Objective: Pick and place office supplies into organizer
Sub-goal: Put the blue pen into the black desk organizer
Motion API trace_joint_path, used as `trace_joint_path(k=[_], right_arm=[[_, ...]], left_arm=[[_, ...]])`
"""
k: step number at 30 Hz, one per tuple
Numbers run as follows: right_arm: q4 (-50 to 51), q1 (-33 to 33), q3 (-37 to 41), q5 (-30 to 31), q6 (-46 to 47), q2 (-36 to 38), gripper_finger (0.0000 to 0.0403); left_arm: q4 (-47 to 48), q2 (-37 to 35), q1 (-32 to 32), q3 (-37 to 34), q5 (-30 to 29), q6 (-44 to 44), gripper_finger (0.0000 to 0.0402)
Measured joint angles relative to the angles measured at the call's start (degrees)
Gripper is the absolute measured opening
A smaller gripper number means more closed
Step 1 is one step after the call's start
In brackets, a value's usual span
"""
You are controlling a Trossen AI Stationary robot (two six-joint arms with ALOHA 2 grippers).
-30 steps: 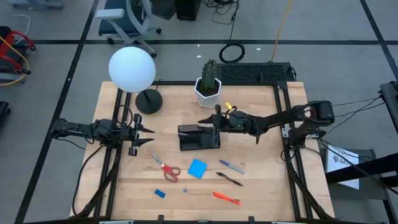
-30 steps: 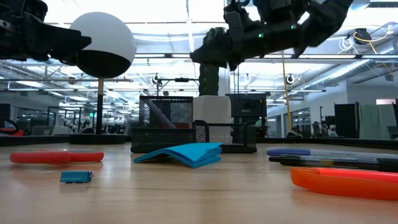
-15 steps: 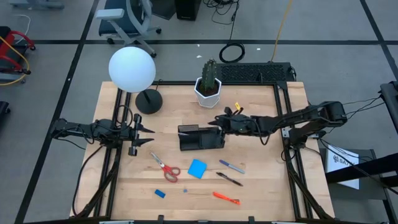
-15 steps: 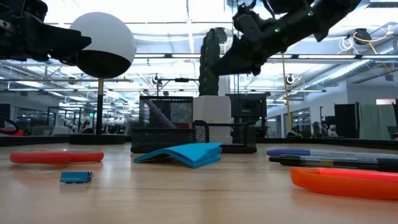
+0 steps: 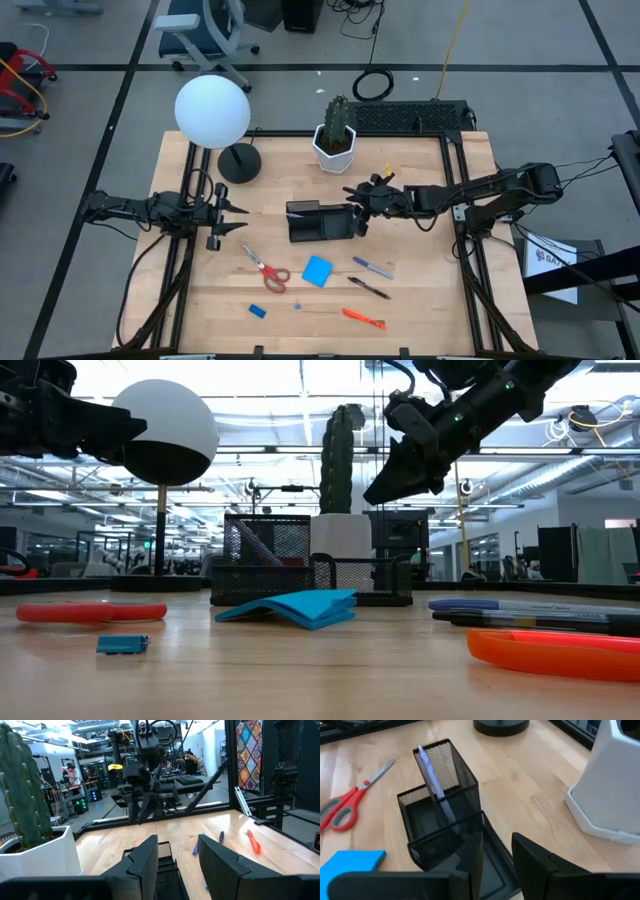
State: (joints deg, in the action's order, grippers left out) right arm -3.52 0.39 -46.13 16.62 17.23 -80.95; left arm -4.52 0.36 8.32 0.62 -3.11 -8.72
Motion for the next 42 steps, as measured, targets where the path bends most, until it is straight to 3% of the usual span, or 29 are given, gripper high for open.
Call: trace_joint_path(k=[4, 9, 15, 19, 30, 42], right_arm=[[5.20, 0.90, -1.27, -0.22, 2.20, -0.07, 0.0093], [26.20, 3.99, -8.07, -0.13, 8.17, -1.52, 0.0093], [44.48, 8.17, -16.59, -0.35, 15.36, -4.76, 0.0093], [52.95, 10.53, -21.13, -5.23, 18.89, -7.06, 0.0093], [56.55, 14.34, -23.75, -21.10, 25.19, -11.79, 0.0093], [58.45, 17.45, -23.78, -22.27, 27.14, -15.92, 0.0093]], left_arm=[[-0.01, 0.00, 0.00, 0.00, 0.00, 0.01, 0.0145], [-0.01, 0.02, 0.00, 0.00, 0.00, 0.00, 0.0145], [-0.13, 0.00, 0.00, -0.02, 0.01, -0.01, 0.0145], [0.05, 0.02, 0.02, -0.02, 0.00, 0.01, 0.0145], [0.03, 0.00, 0.00, -0.02, 0.01, 0.01, 0.0145], [0.01, 0.00, 0.00, -0.02, 0.00, -0.01, 0.0145]])
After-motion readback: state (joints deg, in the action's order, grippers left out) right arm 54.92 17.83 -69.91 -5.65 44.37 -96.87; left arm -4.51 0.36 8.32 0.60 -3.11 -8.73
